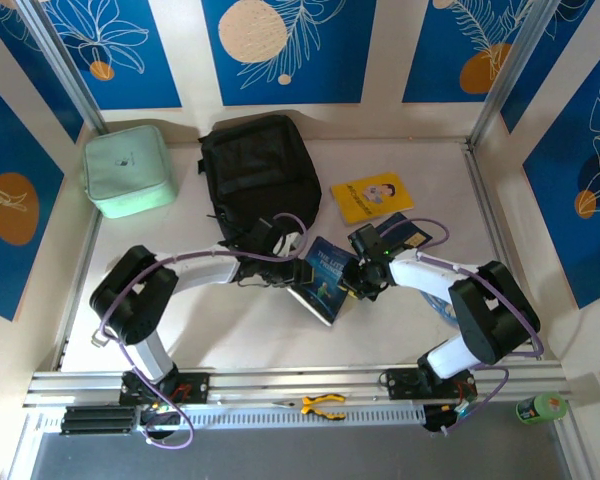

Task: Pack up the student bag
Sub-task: Pick up the book at the center of the table, then pass the book.

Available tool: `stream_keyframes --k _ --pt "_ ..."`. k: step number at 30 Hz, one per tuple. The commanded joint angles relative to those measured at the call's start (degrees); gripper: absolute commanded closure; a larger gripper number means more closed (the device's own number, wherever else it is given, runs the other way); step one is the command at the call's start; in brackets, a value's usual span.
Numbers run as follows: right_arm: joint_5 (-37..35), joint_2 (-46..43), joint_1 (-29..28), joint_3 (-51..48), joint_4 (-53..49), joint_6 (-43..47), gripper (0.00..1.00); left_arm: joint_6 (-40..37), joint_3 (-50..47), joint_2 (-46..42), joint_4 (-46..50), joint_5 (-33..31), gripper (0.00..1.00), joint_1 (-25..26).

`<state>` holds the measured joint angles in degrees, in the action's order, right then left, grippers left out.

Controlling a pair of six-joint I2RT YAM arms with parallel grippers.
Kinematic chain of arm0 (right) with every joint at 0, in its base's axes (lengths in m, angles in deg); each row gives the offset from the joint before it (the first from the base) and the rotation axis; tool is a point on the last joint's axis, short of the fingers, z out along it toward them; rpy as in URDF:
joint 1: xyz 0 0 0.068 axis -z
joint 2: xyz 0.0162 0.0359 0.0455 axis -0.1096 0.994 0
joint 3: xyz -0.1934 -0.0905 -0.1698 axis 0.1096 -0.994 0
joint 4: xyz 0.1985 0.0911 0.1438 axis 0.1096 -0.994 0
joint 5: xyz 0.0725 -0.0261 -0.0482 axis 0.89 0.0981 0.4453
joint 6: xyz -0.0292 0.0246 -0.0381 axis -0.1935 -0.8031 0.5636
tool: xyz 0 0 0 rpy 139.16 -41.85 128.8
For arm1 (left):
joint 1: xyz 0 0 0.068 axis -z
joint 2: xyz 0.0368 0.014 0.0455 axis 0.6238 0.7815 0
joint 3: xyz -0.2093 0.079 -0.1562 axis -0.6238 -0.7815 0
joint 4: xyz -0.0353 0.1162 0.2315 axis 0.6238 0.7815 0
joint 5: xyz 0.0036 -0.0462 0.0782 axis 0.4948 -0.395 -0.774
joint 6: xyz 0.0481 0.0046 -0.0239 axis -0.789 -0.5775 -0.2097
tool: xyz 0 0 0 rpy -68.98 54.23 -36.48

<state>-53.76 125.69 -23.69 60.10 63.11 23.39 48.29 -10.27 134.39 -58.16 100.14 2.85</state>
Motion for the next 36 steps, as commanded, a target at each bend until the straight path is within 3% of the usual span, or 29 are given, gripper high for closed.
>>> stream_keyframes --k 1,7,12,18,25,29,36 --pt "-0.72 1.07 -0.17 -2.04 0.82 0.23 0.77 0.74 1.06 -0.71 -0.07 2.09 0.77 1.35" --pt "-3.41 -5.3 1.24 -1.4 0.48 3.7 0.69 -1.83 3.49 -5.06 3.44 -0.73 1.0 1.0" --pt "-3.31 -15.79 4.42 -0.62 4.2 7.58 0.45 -5.34 7.37 -10.48 6.92 -3.09 1.0 -0.89" --pt "5.68 -22.3 8.83 -0.71 16.1 8.88 0.27 -3.73 10.54 -14.6 4.07 -8.9 1.0 -6.53" --pt "13.94 -16.39 8.66 2.44 27.96 -0.49 0.15 8.16 10.21 -15.69 -8.06 -16.95 1.0 -10.81" --pt "14.67 -12.22 6.24 2.27 37.87 -9.35 0.06 14.17 9.89 -15.9 -12.54 -22.9 1.0 -11.66" --pt "13.58 -5.18 1.6 5.34 52.48 -22.39 0.01 26.94 6.41 -16.56 -24.13 -29.35 1.0 -11.53"
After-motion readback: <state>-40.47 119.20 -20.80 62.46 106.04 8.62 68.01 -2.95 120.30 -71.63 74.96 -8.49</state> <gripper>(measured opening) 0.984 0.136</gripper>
